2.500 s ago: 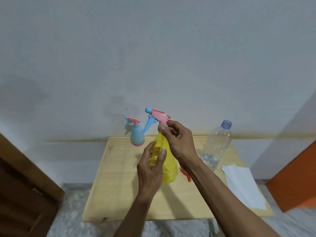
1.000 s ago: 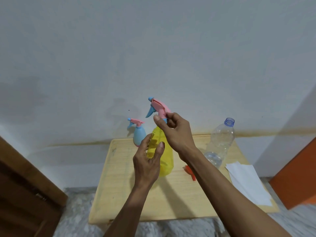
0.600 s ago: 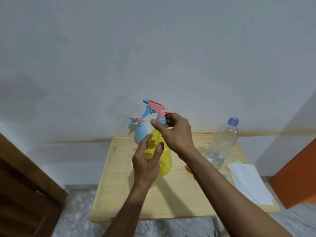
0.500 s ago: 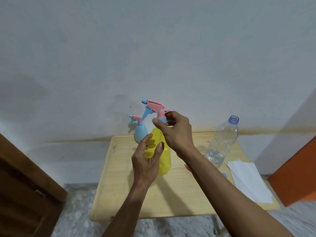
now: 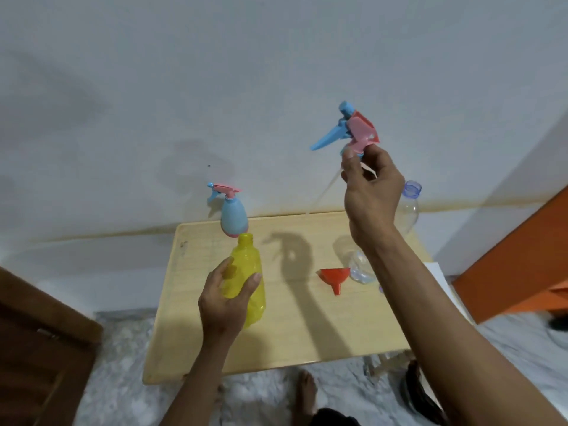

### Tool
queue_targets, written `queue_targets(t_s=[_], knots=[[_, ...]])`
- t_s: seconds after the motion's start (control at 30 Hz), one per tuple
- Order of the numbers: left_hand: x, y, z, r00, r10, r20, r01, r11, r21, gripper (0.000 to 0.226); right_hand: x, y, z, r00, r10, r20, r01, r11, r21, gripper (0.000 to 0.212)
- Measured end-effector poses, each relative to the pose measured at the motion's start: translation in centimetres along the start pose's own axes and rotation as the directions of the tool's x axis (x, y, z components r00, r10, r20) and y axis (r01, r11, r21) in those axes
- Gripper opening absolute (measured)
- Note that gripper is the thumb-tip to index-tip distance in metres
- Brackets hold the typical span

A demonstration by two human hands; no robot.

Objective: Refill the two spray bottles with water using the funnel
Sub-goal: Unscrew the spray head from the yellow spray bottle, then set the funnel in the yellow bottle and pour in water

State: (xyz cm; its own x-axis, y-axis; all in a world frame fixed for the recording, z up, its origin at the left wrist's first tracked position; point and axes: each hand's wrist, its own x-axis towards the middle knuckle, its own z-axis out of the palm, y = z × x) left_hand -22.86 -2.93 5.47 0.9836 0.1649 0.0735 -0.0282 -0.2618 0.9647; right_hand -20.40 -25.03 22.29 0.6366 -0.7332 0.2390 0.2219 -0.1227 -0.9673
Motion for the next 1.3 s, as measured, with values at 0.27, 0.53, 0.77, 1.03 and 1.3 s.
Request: queue_targets(t_s=[0.27,0.53,0.77,1.03,1.3], knots=[[2.2,-2.8,2.2,0.996,-0.052,0.072,0.047,0.996,0.077,0.084,-0.9,11.3,-0.6,0.951,0.292,0.106,-0.224,0.881,-0.416,0.021],[2.7,-5.7,5.1,0.985,-0.021,0.170,0.005,0.996,0.092,0.072,-1.7,20.9,1.8,0.838,0.490,0.238,-0.235,0.719,-0.654,0.023],[3.4,-7.9,6.7,0.972,-0.054,0.228,0.028,0.993,0.117,0.077,-1.1,25.9,4.3,0.767,0.597,0.234,-0.217,0.584,-0.782,0.028],[3.3,-8.2,7.3,0.973,-0.065,0.222,0.037,0.991,0.127,0.074,-0.8,28.5,5.6,0.721,0.664,0.197,-0.219,0.489,-0.844,0.037],[3.2,-7.9,7.5,0.977,-0.040,0.210,0.002,0.983,0.181,0.072,-0.8,29.1,5.8,0.725,0.656,0.211,-0.166,0.463,-0.871,0.041]])
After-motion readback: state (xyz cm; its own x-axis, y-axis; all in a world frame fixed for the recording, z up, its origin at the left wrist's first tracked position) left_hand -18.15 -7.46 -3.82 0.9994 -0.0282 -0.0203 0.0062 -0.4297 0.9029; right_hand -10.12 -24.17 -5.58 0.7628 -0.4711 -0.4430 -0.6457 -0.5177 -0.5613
